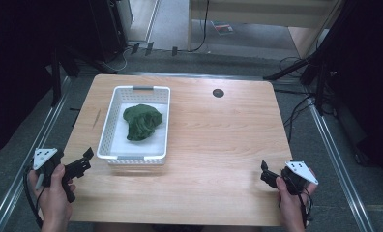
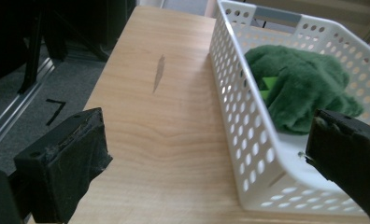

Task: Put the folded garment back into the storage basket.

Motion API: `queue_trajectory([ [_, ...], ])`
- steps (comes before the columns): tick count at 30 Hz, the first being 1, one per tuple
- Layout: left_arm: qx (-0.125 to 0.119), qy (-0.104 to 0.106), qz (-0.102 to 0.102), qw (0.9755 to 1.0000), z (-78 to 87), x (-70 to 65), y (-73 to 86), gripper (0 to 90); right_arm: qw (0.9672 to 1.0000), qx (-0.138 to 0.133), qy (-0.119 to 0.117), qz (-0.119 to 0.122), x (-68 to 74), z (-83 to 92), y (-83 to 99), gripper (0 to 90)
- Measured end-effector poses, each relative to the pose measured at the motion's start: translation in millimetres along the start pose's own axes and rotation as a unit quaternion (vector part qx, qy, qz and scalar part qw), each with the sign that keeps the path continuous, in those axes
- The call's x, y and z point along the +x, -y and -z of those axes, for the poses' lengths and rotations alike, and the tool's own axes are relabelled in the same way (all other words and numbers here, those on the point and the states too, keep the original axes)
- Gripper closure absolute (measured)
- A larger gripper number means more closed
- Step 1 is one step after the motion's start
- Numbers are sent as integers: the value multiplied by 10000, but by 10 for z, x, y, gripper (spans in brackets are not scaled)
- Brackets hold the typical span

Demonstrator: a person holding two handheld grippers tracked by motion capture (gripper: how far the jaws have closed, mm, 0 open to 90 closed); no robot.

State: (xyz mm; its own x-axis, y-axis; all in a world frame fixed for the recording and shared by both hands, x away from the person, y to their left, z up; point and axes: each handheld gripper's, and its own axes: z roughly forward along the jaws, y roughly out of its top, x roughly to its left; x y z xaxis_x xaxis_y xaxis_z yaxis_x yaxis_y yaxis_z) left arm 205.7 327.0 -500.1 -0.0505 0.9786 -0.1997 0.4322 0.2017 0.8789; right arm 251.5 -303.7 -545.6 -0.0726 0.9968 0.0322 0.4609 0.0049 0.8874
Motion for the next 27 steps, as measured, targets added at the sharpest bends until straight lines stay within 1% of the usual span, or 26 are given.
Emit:
queue_trajectory([
  [4,16,-29,27,10000,0,96,126,0,10000,8,4,-10,-1,-1,-1,6],
  [5,-2,-26,-4,10000,-1,140,161,0,10000,4,6,-1,-4,-2,-1,6],
  [6,-2,-26,-4,10000,-1,140,161,0,10000,4,6,-1,-4,-2,-1,6],
  [7,-86,-40,28,10000,1,177,201,0,10000,9,11,-12,-2,-1,-1,6],
  [8,-86,-40,28,10000,1,177,201,0,10000,9,11,-12,-2,-1,-1,6],
  [13,-97,-117,-2,9999,-23,295,361,0,10000,11,-12,-11,-6,-4,-2,6],
  [14,-97,-117,-2,9999,-23,295,361,0,10000,11,-12,-11,-6,-4,-2,6],
  [17,-174,-53,-11,9998,-52,332,411,0,10000,26,-20,-11,-4,-6,-3,6],
  [19,-217,-43,-73,9997,-69,352,442,0,10000,26,-20,-13,-6,-6,-3,6],
  [20,-215,-5,-118,9997,-82,366,464,0,10000,26,-20,-13,-6,-6,-3,6],
  [21,-192,12,-76,9998,-87,373,465,0,10000,26,-19,-15,-6,-6,-3,6],
  [23,-317,63,-17,9995,-79,382,470,0,10000,24,-21,-19,-7,-6,-3,6],
  [26,-311,78,10,9995,-76,385,472,0,10000,33,-23,-17,-7,-7,-3,6],
  [27,-249,125,1,9996,-78,388,470,0,10000,42,-21,-28,-6,-6,-3,6],
])
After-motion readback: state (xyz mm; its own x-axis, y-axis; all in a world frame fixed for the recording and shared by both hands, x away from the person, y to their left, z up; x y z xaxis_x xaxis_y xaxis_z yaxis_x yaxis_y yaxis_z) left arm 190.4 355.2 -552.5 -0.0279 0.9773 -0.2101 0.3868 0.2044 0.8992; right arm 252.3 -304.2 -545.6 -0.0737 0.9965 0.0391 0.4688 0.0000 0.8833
